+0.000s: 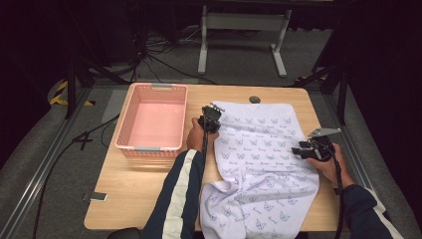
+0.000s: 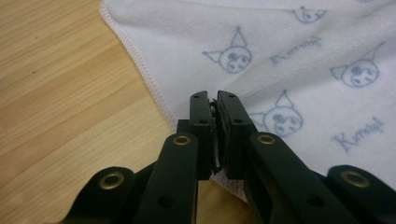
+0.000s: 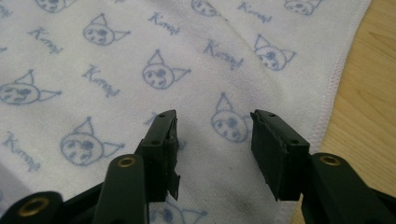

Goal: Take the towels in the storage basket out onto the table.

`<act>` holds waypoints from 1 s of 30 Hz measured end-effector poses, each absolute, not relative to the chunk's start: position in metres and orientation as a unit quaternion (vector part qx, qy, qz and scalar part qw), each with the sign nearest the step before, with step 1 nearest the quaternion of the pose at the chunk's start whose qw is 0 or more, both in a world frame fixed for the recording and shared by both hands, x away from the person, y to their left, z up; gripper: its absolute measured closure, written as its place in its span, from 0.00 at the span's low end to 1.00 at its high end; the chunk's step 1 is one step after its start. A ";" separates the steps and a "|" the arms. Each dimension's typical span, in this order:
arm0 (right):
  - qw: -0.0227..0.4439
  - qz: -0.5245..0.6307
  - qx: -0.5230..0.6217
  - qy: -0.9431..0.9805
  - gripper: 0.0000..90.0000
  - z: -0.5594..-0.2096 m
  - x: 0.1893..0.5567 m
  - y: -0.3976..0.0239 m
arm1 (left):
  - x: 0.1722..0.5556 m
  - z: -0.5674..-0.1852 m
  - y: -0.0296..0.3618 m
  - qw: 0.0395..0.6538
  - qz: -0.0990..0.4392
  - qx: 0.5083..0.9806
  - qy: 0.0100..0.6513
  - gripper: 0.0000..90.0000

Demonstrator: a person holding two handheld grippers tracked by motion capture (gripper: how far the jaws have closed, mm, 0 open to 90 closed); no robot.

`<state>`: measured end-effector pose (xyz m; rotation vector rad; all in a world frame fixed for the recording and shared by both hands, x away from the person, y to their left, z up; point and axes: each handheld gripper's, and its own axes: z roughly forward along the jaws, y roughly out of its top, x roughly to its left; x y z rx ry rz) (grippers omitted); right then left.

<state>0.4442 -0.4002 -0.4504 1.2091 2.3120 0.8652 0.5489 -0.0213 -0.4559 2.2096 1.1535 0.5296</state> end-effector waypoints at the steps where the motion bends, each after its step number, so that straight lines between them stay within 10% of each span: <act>1: 0.197 0.308 0.433 0.824 0.56 -0.450 0.444 -0.399 | 0.549 -0.455 -0.022 0.291 0.204 0.829 0.432 0.88; 7: 0.196 0.321 0.426 0.823 0.55 -0.441 0.435 -0.403 | 0.521 -0.437 -0.027 0.353 0.183 0.829 0.394 0.69; 17: 0.173 0.311 0.407 0.841 0.55 -0.433 0.383 -0.412 | 0.407 -0.428 -0.031 0.347 0.131 0.900 0.228 0.73; 30: 0.173 0.309 0.420 0.835 0.55 -0.450 0.386 -0.405 | 0.410 -0.461 -0.016 0.337 0.130 0.891 0.275 0.84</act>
